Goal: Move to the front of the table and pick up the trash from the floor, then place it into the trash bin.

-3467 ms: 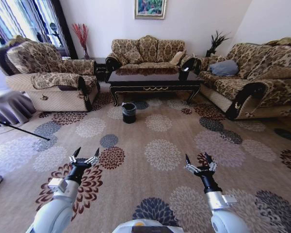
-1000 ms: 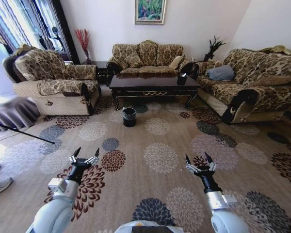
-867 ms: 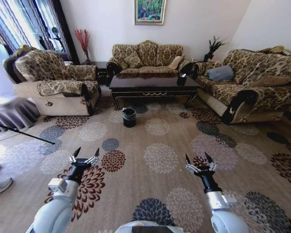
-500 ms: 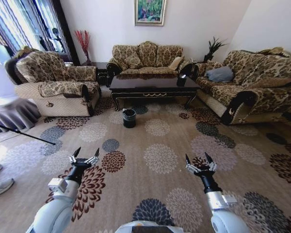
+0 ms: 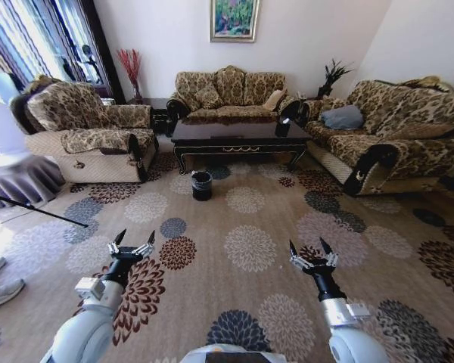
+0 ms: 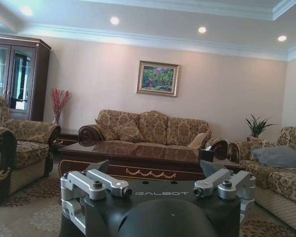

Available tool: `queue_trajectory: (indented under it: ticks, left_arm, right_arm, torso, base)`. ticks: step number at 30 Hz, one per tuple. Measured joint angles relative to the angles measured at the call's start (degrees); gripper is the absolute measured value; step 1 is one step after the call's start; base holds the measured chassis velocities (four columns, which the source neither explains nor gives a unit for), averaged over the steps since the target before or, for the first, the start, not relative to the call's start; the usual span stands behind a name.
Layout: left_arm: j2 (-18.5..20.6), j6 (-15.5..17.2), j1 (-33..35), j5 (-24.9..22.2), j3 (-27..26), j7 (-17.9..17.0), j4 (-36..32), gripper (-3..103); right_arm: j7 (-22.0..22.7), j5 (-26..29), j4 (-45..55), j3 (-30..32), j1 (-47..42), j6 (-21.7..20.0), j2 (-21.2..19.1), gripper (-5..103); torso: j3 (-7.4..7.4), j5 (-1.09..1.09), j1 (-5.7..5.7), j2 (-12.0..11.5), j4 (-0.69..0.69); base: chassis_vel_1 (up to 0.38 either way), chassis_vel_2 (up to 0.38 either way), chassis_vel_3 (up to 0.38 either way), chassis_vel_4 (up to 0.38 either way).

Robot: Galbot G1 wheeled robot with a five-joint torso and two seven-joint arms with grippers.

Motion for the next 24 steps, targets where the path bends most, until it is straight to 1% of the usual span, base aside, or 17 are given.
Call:
queue_trajectory:
  ticks: [24]
  left_arm:
    - [0.0,0.0,0.0,0.0,0.0,0.0,0.0,100]
  right_arm:
    - [0.0,0.0,0.0,0.0,0.0,0.0,0.0,100]
  torso:
    - [3.75,0.00,2.91,6.7,0.00]
  base:
    - [0.000,0.000,0.000,0.000]
